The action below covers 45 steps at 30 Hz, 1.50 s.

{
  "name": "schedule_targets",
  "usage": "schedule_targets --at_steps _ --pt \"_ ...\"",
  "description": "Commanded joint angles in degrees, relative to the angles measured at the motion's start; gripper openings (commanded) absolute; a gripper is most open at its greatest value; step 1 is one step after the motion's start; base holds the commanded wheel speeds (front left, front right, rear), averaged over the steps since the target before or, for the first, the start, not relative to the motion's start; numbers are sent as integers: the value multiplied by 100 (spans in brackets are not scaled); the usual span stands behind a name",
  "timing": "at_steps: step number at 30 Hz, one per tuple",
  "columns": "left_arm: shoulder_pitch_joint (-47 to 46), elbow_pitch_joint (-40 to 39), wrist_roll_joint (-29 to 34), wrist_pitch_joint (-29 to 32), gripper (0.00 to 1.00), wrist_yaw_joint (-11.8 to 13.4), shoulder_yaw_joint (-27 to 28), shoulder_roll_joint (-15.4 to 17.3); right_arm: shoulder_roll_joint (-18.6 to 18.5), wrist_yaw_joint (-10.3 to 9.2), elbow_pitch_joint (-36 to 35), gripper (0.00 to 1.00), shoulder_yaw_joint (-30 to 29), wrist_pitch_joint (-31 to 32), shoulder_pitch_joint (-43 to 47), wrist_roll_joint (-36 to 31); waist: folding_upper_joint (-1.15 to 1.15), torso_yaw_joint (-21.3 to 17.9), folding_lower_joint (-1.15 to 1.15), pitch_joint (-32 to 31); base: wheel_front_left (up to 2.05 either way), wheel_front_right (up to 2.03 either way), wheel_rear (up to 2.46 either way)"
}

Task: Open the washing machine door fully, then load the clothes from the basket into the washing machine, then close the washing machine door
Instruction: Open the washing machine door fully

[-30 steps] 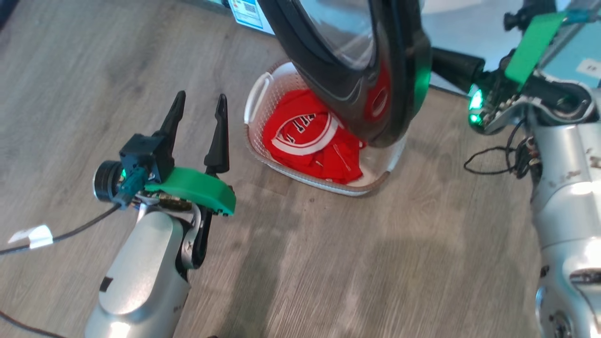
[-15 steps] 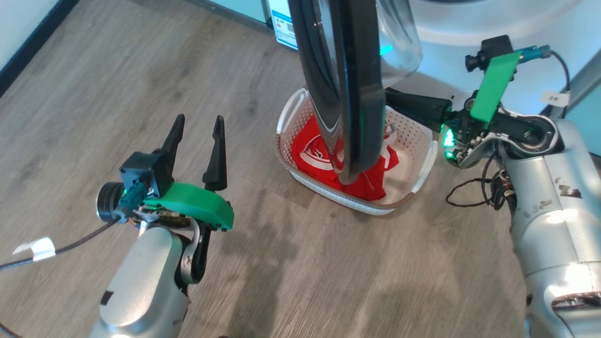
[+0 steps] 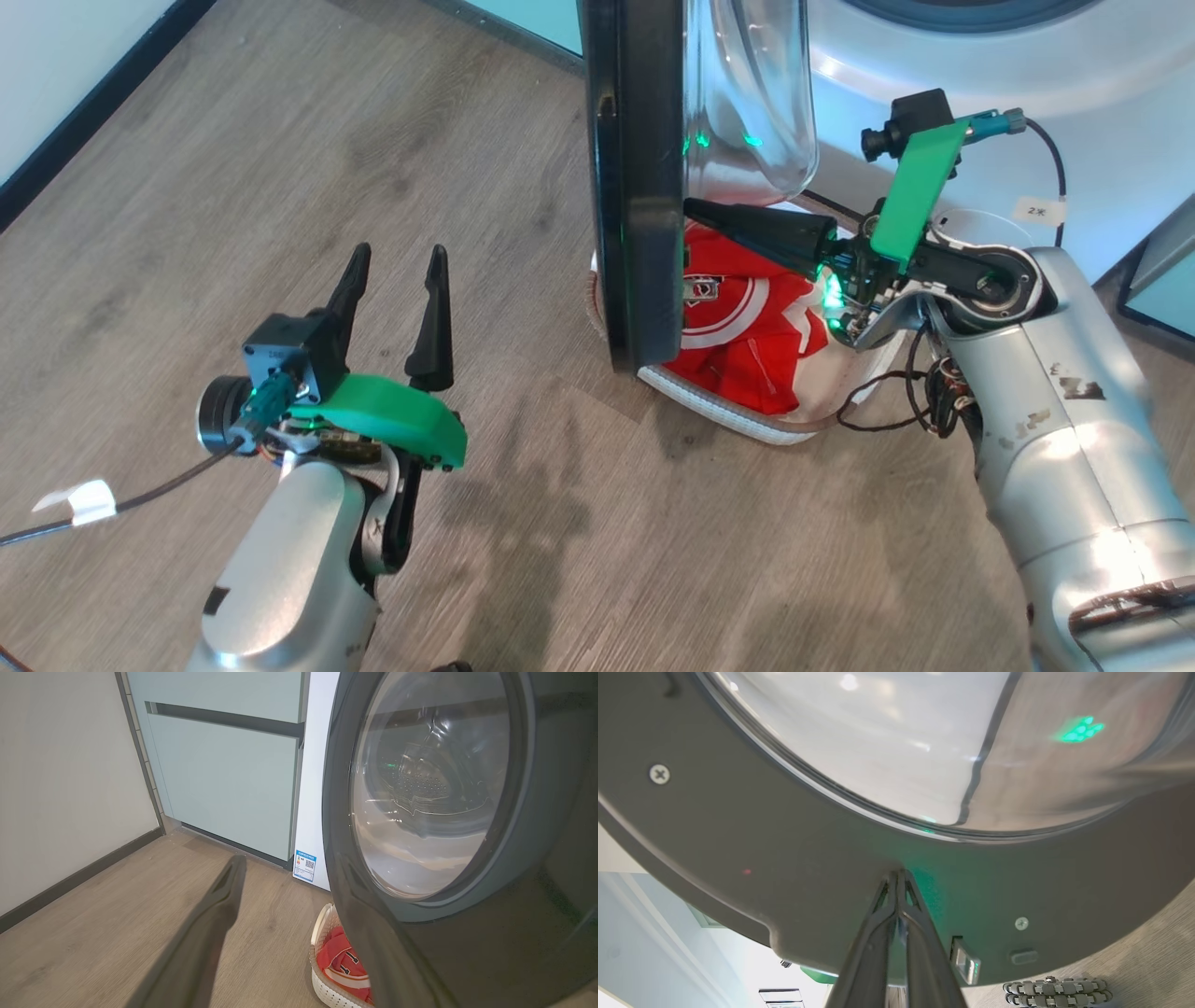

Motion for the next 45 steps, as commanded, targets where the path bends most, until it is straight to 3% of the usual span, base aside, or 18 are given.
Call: schedule_targets --at_steps 1,10,11,12,13,20,34,38,45 --pt "-128 -171 -28 -38 100 43 167 87 142 5 -172 0 94 -60 -57 60 0 -1 0 3 0 0 0" --pt "-154 -191 -61 -49 100 38 183 112 117 5 -505 0 -73 -401 143 167 0 -85 0 6 0 0 0" --pt "-155 -188 -64 -50 100 38 185 115 100 5 -622 38 -126 -458 224 188 0 -102 0 -1 0 0 0" --pt "-157 -186 -68 -51 100 37 184 117 84 5 -745 95 -177 -499 316 217 0 -116 0 -8 0 0 0" --pt "-157 -183 -72 -51 100 40 188 121 71 5 -873 100 -228 -538 419 249 0 -140 0 -17 0 0 0" --pt "-139 -170 -101 -48 100 64 209 175 -37 5 -1916 100 -622 -989 1276 334 0 -292 0 -96 0 0 0" --pt "-14 -225 -155 -39 100 156 280 312 -97 5 -3762 100 -1027 -2181 2995 -235 0 -500 0 -237 0 0 0" --pt "32 -206 -168 -39 100 192 303 348 -114 5 -4127 100 -1016 -2727 3320 -707 0 -522 0 -304 0 0 0" --pt "36 -217 -187 -41 100 237 314 381 -552 5 -4390 100 -866 -4786 3394 -2770 0 -556 0 -341 0 0 0"
